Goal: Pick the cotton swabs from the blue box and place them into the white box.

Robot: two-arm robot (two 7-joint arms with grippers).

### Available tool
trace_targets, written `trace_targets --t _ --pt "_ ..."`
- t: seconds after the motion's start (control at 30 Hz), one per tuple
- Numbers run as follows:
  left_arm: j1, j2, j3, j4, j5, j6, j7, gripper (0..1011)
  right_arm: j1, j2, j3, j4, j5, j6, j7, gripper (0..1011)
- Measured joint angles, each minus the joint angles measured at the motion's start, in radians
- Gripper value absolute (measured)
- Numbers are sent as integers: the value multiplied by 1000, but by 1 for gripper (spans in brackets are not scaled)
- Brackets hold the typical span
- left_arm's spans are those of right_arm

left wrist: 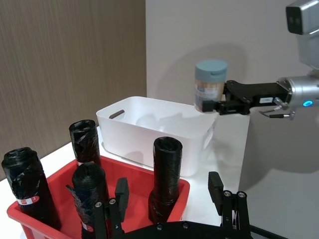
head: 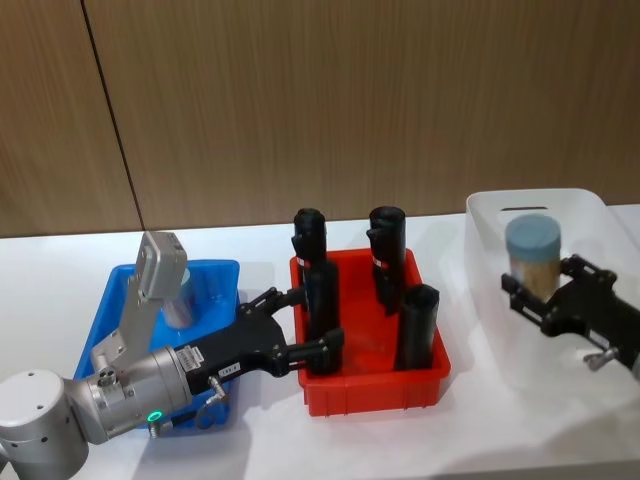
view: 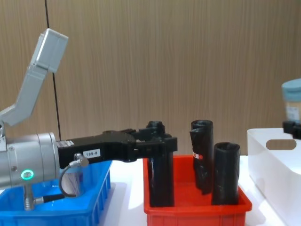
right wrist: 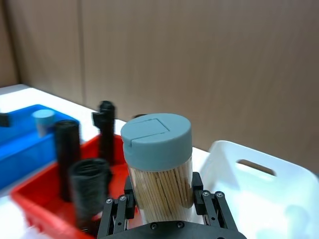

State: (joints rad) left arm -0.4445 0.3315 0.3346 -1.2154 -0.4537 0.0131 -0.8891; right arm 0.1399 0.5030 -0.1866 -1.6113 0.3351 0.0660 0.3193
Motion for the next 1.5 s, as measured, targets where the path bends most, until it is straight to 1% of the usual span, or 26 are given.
trace_targets --t 0.1,0.13,0.17,0.23,0.3,0.33,0.37,0.4,0.5,0.57,0.77,0.8,0.83,0.87,0.9,0.97,1.03,1.13,1.17,1.27,1.4,1.5 --pt "0 0 0 0 0 0 0 1004 23 -8 2 27 -9 7 -31 644" --pt "0 0 0 0 0 0 0 1004 41 -15 2 48 -16 10 -44 644" --pt "0 0 0 0 0 0 0 1004 41 -15 2 48 -16 10 -44 644" --pt "0 0 0 0 0 0 0 1004 76 -30 2 94 -35 17 -67 644" --pt "0 0 0 0 0 0 0 1004 94 -37 1 118 -44 20 -75 644" --pt "0 0 0 0 0 0 0 1004 115 -45 -1 148 -56 23 -81 644" --pt "0 0 0 0 0 0 0 1004 115 -45 -1 148 -56 23 -81 644" --pt "0 0 0 0 0 0 0 1004 132 -52 -3 173 -66 26 -86 644" --pt "0 0 0 0 0 0 0 1004 162 -64 -6 216 -79 29 -90 644" --pt "0 0 0 0 0 0 0 1004 195 -76 -10 266 -97 31 -94 644" --pt "0 0 0 0 0 0 0 1004 248 -98 -16 351 -119 32 -98 644" --pt "0 0 0 0 0 0 0 1004 261 -103 -17 372 -124 32 -98 662" --pt "0 0 0 0 0 0 0 1004 266 -104 -18 380 -126 32 -98 662" --pt "0 0 0 0 0 0 0 1004 273 -107 -18 391 -128 31 -98 688" --pt "0 0 0 0 0 0 0 1004 277 -109 -18 397 -130 31 -99 755" --pt "0 0 0 0 0 0 0 1004 290 -114 -19 418 -136 29 -99 791" --pt "0 0 0 0 0 0 0 1004 299 -118 -20 432 -139 26 -100 863" --pt "0 0 0 0 0 0 0 1004 306 -120 -20 442 -142 23 -100 914" --pt "0 0 0 0 0 0 0 1004 310 -122 -20 448 -143 21 -100 958" --pt "0 0 0 0 0 0 0 1004 314 -123 -20 453 -144 18 -99 1001" --pt "3 1 1 -5 3 0 11 1004 313 -123 -20 452 -144 17 -99 1002" --pt "8 2 4 -16 9 0 33 1004 305 -124 -20 442 -144 17 -101 1001"
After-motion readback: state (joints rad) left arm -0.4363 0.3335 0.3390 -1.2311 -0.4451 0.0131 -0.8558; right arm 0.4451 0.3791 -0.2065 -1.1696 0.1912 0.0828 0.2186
